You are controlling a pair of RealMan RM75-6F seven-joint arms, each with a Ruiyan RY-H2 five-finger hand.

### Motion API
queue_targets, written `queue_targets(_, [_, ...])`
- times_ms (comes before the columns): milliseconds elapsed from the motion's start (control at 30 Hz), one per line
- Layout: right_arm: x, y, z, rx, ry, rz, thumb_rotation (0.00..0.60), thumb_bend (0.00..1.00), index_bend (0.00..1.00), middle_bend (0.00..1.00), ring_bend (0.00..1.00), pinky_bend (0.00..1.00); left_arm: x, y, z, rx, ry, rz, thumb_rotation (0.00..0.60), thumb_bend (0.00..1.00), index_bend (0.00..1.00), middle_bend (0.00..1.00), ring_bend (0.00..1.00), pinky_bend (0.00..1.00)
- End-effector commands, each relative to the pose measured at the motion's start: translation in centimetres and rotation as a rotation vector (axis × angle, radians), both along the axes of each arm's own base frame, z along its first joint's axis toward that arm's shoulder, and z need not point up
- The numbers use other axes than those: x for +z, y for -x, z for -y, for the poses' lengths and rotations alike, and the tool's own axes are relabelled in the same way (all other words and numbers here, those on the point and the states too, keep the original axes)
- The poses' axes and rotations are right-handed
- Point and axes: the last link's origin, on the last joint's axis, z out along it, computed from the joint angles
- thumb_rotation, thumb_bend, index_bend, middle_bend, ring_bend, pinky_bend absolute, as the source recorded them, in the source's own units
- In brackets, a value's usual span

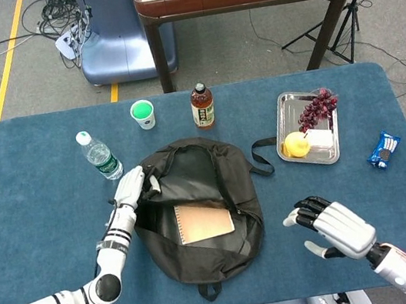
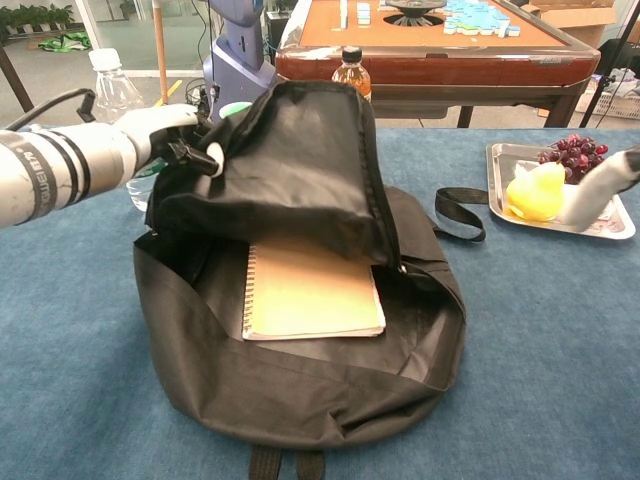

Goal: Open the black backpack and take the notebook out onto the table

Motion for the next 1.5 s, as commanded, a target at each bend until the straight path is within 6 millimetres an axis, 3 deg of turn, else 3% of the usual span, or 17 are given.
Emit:
queue_targets(33, [-1.7, -1.5, 1.0, 0.032, -0.051, 0.010, 0.600, 0.39, 0.31, 0.31, 0.18, 0.22, 0.1, 0.1, -0.3, 0.021, -0.006, 0.011, 0.600, 0.75, 0.56, 0.47, 0.43, 0.23])
queue_targets(533, [-8.3, -5.7, 4.9, 0.055, -0.177, -0.008, 0.600, 0.39, 0.31, 0.30, 0.18, 0.22, 0.0, 0.1, -0.4, 0.058, 0.009, 0.021, 0.600, 0.75, 0.55, 0.47, 0.44, 0.24])
queue_targets(933, [-13.6, -7.1, 6.7, 0.080, -0.174, -0.049, 0.600, 0.31, 0.31, 0.29, 0.17, 0.22, -0.7, -0.4, -0.5, 0.079, 0.028, 0.027, 0.600, 0.74, 0.54, 0.47, 0.44, 0.24])
queue_targets(1233, [-16.1, -7.8, 7.4, 0.098, -0.106, -0.063, 0.600, 0.21, 0.31, 0.28, 0.17, 0.22, -1.2, -0.5, -0.5, 0.093, 0.032, 0.034, 0.600, 0.74, 0.54, 0.47, 0.44, 0.24])
queue_targets(1500, [-18.1, -8.8, 7.4, 0.102, -0.132, -0.057, 0.600, 0.21, 0.31, 0.26, 0.17, 0.23, -1.3, -0.7, -0.5, 0.091, 0.032, 0.040, 0.600, 0.74, 0.54, 0.47, 0.44, 0.24])
